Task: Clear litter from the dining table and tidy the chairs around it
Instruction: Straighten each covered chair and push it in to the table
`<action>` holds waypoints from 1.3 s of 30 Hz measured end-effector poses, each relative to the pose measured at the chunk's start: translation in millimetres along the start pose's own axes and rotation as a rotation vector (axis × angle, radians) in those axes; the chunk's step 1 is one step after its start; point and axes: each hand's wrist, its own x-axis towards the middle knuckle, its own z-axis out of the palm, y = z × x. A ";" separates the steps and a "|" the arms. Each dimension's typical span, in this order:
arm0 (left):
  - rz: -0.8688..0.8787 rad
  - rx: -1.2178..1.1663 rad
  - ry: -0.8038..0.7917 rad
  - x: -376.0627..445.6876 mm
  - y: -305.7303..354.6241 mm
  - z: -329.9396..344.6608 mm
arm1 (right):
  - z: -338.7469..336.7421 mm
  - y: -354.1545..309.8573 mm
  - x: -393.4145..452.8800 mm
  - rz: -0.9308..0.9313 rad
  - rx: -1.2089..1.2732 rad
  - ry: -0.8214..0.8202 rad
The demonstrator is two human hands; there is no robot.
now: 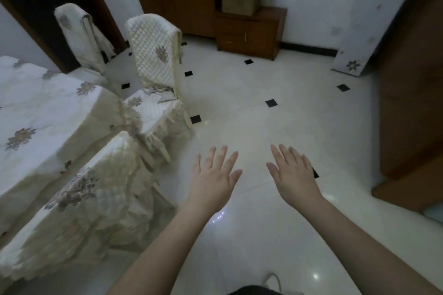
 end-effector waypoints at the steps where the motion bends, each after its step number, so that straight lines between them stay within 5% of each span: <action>1: -0.006 -0.006 -0.008 11.2 10.2 -3.6 | -5.8 12.0 5.3 0.010 0.001 0.001; 8: -0.157 -0.036 0.012 74.3 32.6 -36.5 | -42.2 35.5 63.3 -0.012 0.039 0.049; 33: -0.075 -0.058 0.272 371.4 -127.8 -123.5 | -139.8 -50.9 376.9 -0.155 -0.111 0.188; 39: -0.061 -0.060 0.190 450.1 -119.6 -123.9 | -145.3 -25.8 454.2 -0.117 -0.088 0.169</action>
